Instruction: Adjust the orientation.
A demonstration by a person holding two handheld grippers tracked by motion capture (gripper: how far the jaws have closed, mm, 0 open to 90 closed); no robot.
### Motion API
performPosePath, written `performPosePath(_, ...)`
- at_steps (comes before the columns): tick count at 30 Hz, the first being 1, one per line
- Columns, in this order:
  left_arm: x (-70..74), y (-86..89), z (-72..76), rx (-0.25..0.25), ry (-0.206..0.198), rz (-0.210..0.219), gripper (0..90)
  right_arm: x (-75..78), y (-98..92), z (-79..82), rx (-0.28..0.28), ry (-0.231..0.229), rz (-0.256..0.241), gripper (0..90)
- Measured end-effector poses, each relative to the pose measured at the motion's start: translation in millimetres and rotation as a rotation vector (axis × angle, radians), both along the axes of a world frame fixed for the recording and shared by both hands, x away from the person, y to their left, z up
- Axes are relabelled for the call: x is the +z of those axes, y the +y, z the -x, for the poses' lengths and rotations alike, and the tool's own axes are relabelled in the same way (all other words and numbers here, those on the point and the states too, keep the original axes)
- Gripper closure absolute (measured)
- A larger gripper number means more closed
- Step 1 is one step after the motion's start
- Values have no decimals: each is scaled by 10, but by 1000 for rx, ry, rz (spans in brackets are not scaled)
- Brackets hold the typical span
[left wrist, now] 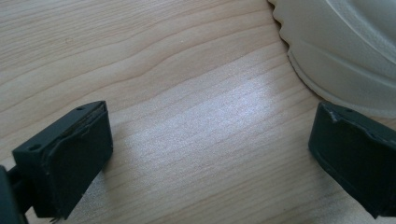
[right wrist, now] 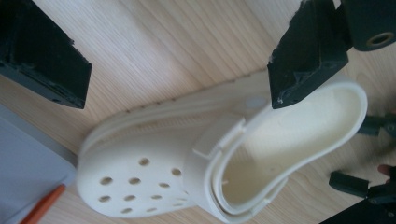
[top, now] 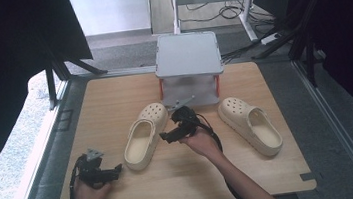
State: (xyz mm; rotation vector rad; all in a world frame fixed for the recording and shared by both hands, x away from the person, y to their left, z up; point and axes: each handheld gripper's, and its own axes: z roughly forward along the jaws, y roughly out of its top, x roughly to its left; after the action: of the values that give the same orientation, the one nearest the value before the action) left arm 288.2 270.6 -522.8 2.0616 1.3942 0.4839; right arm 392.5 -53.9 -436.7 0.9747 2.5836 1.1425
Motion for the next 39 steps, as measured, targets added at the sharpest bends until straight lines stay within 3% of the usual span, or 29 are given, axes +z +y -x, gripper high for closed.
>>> performPosePath(9,-1,2,0,-5,0,1,0,-36,328,-134,-43,24,17,65)
performPosePath(17,-2,-3,1,-6,0,5,0,-139,630,-269,-126,47,71,67)
performPosePath(19,-2,-3,2,-7,0,4,0,-168,667,-297,-157,80,74,108)
performPosePath(22,-2,-3,2,-7,0,4,0,-192,703,-308,-182,89,93,148)
performPosePath(24,-2,-4,2,-8,1,4,0,-200,717,-315,-209,95,121,251)
performPosePath(26,-2,-4,2,-8,0,4,0,-188,710,-312,-206,99,121,279)
performPosePath(27,-3,-5,2,-8,-1,4,0,-147,696,-296,-180,79,136,385)
performPosePath(28,-1,-3,2,-10,3,5,0,-123,685,-289,-163,69,152,427)
performPosePath(31,-2,-5,1,-10,0,5,0,-66,580,-330,-145,109,119,545)
performPosePath(33,-2,-4,0,-12,1,5,0,-36,510,-358,-123,98,133,636)
performPosePath(34,-2,-4,0,-12,1,5,0,-36,510,-358,-123,98,133,636)
performPosePath(36,-3,-6,-2,-12,-1,4,0,8,419,-390,-112,76,165,718)
performPosePath(39,-3,-6,-2,-12,-1,4,0,17,342,-428,-88,81,161,732)
